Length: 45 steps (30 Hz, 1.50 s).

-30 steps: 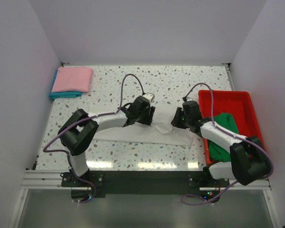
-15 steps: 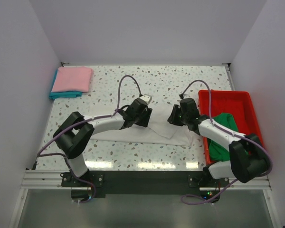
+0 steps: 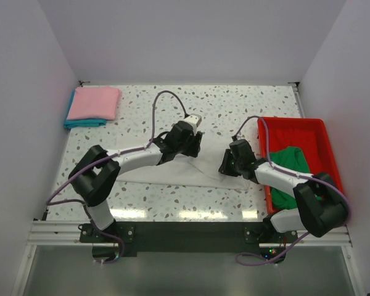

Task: Fold and stack the t-shirts
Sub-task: Fold the tshirt

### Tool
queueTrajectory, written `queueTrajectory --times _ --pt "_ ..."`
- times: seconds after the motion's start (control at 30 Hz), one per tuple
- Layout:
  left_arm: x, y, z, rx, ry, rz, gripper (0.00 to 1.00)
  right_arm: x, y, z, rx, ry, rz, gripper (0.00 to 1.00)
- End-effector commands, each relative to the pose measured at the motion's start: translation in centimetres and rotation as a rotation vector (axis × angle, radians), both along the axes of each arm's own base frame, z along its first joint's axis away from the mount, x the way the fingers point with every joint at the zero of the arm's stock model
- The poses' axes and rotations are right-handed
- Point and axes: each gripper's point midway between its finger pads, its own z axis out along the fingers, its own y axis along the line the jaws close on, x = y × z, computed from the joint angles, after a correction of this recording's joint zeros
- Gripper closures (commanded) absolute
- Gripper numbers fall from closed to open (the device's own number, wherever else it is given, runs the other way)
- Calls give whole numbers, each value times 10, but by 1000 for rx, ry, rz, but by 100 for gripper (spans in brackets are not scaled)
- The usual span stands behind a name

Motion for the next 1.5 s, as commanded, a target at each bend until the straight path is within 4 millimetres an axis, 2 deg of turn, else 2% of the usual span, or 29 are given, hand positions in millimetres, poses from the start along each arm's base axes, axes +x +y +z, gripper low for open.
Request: queueTrajectory --times 0.0,0.07,0.13,0.2,0.3,0.43,0.47,0.57,0.7,0.73,0.8,0.9,0.93,0.97,1.0,1.03,1.07,1.1,1.17,1.23,1.27,1.3,1.37,1.4,1.47 --pt "8 -30 -8 -49 -12 -46 42 6 -8 -3 -22 -25 -66 72" --pt "9 -31 -20 -19 -15 -41 46 5 -12 -4 -34 -24 -78 72" --pt "5 -32 -39 29 -5 -40 49 3 -15 -6 -44 -19 -86 73" --pt "4 -27 -57 91 2 -11 51 0 -18 -6 -53 -15 -94 72" --pt "1 -16 -73 177 9 41 54 -1 -22 -6 -67 -16 -104 72" --pt "-1 -5 -73 231 1 84 56 -1 -22 -4 -66 -15 -105 72" --pt "-1 -5 -70 228 -4 88 56 0 -22 -2 -64 -20 -107 72" --pt "3 -9 -42 181 -44 94 54 4 -21 8 -63 -36 -107 72" --pt "12 -13 17 120 -129 93 44 9 -21 28 -67 -61 -110 71" --pt "16 -11 31 110 -152 108 37 12 -22 36 -67 -80 -118 70" --pt "19 -2 53 89 -181 135 32 12 -26 45 -73 -86 -133 67" --pt "19 27 63 87 -172 220 27 12 -32 60 -74 -115 -171 58" --pt "17 37 61 92 -158 251 27 11 -33 62 -72 -122 -177 51" --pt "10 54 47 114 -113 318 27 13 -35 65 -70 -135 -195 47" --pt "10 69 49 105 -101 369 27 15 -35 68 -68 -138 -201 43" --pt "6 79 43 104 -79 399 32 15 -34 69 -70 -138 -200 41" --pt "-2 96 27 120 -35 447 35 17 -33 65 -75 -122 -202 38" --pt "-6 103 26 113 -27 468 37 22 -30 69 -69 -128 -200 38" --pt "-20 125 7 159 14 520 46 29 -26 67 -74 -119 -198 38" --pt "-27 137 -2 181 26 549 54 41 -21 62 -98 -98 -203 39" --pt "-35 147 -15 202 49 562 56 45 -21 60 -109 -91 -205 39" --pt "-40 151 -19 209 56 569 62 55 -20 54 -137 -81 -214 39" --pt "-49 162 -33 232 74 588 63 69 -16 55 -148 -84 -219 39" --pt "-52 165 -38 237 80 591 64 71 -15 45 -167 -60 -216 40" --pt "-58 173 -50 254 98 603 66 80 -11 43 -169 -62 -216 40"
